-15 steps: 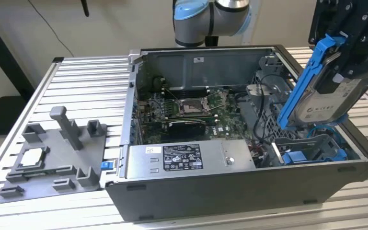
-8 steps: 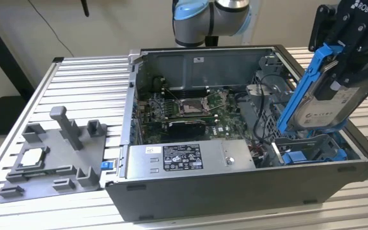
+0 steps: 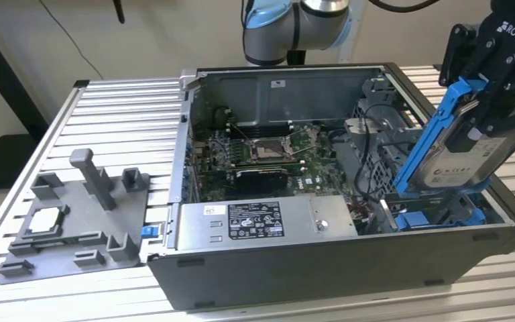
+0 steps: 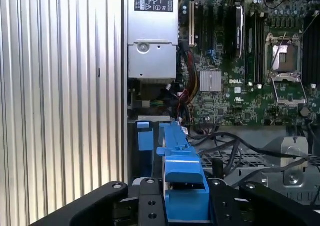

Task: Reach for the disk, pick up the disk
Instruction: 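Pick up the disk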

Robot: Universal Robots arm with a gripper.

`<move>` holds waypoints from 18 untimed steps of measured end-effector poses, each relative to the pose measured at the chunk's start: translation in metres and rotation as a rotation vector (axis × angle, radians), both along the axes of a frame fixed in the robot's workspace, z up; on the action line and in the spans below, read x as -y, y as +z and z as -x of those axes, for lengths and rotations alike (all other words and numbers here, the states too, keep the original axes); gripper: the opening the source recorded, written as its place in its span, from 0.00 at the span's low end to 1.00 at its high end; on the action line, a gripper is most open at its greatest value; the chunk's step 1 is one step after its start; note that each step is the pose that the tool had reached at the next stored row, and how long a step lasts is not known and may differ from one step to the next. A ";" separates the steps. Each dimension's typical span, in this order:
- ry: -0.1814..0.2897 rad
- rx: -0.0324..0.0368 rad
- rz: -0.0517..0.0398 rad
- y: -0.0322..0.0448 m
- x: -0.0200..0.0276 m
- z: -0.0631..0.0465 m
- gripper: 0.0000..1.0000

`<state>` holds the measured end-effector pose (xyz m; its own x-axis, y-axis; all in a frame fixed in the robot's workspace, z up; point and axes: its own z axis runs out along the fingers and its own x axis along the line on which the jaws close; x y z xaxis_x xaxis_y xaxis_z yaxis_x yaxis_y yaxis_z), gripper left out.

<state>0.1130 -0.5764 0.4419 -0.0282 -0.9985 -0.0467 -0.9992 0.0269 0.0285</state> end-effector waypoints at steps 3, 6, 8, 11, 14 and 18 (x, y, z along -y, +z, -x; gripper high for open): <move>-0.002 0.0000 -0.0002 -0.0033 0.0024 -0.004 0.00; -0.004 0.0000 -0.0001 -0.0062 0.0059 -0.005 0.00; -0.006 0.0000 -0.0001 -0.0080 0.0086 -0.006 0.00; -0.008 0.0000 -0.0002 -0.0098 0.0100 -0.007 0.00; -0.008 0.0000 -0.0001 -0.0101 0.0103 -0.007 0.00; -0.008 0.0000 0.0000 -0.0102 0.0104 -0.007 0.00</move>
